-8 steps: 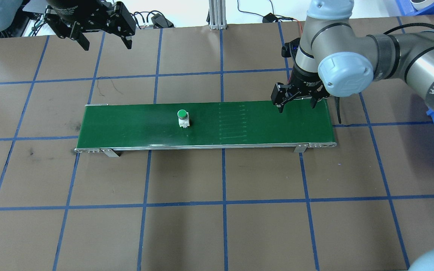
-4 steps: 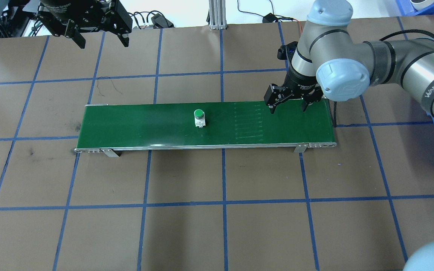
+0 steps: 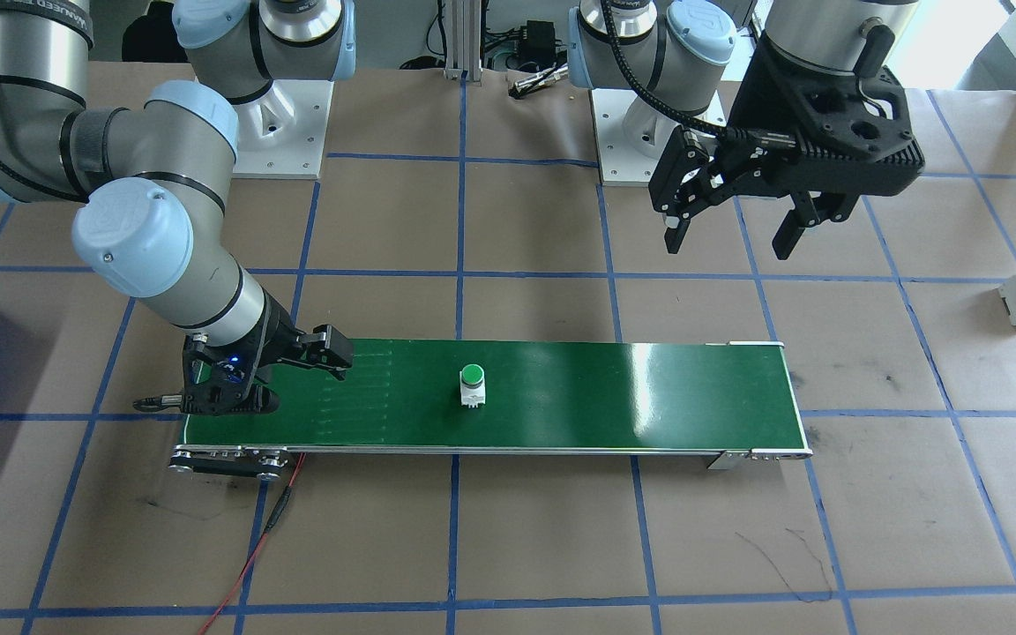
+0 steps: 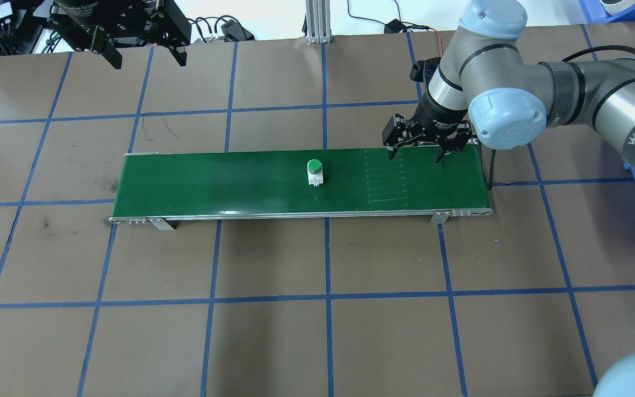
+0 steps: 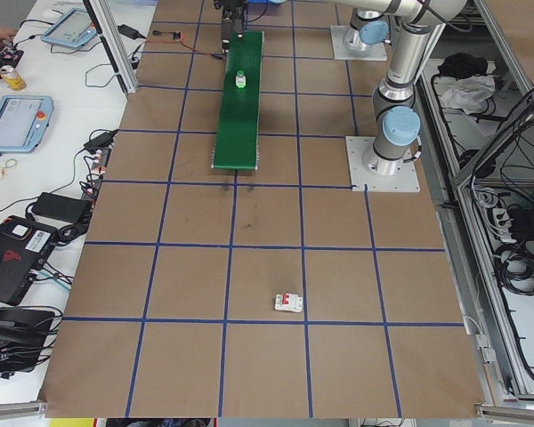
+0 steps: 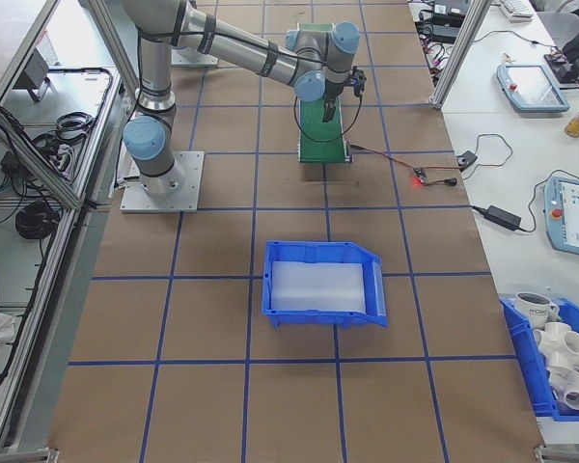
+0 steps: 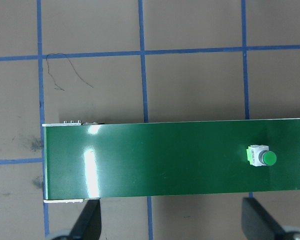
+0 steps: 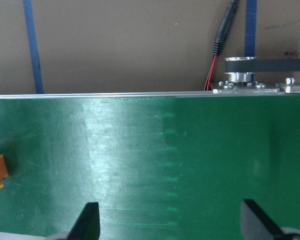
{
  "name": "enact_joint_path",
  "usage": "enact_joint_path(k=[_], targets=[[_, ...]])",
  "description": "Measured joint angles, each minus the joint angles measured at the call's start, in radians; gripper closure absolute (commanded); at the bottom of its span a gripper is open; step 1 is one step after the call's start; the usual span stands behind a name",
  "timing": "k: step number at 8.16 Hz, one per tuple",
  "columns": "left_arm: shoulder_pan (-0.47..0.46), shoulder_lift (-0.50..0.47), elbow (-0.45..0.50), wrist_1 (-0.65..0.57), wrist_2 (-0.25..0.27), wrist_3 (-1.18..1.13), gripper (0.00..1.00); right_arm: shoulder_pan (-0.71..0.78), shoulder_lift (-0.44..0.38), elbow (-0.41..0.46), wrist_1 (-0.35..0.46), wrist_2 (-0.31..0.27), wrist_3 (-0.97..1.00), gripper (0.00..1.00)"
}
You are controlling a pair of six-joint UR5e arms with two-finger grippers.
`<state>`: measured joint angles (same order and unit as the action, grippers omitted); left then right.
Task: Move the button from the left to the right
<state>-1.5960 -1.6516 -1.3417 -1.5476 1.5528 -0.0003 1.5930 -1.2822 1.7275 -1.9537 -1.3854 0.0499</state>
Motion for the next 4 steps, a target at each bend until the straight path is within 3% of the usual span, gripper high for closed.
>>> enact_joint_path(k=[4], targets=[[0.0, 0.012, -0.002, 0.002, 0.0, 0.003, 0.0, 0.017, -0.005, 0.004, -0.002, 0.003, 0.103, 0.0]])
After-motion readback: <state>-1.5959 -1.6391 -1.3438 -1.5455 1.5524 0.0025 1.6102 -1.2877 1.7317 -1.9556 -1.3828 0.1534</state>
